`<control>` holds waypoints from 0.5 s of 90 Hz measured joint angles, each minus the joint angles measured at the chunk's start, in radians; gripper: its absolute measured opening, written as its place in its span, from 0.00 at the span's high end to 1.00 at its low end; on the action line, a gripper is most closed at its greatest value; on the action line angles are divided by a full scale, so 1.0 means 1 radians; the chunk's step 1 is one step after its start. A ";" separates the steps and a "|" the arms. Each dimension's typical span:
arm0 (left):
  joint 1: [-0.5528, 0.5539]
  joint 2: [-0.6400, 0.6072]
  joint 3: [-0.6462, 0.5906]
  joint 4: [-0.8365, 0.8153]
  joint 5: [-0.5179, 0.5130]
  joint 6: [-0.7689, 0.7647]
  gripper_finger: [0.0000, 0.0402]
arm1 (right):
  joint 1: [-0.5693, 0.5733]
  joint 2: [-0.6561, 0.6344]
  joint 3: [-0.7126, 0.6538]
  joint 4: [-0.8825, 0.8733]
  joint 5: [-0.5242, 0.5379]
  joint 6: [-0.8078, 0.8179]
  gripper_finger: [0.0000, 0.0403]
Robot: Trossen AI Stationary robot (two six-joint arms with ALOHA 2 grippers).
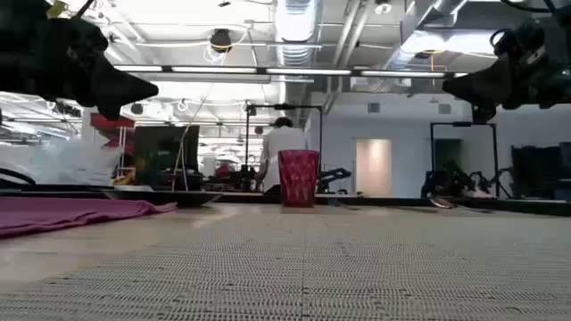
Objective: Set table place
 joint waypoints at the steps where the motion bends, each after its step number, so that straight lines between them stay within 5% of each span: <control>1: 0.000 0.000 0.000 0.000 0.000 0.000 0.98 | 0.000 0.000 0.000 -0.001 0.002 -0.001 1.00; 45: 0.000 0.000 0.000 0.005 0.000 0.022 0.98 | 0.007 0.001 0.000 -0.003 0.017 -0.002 1.00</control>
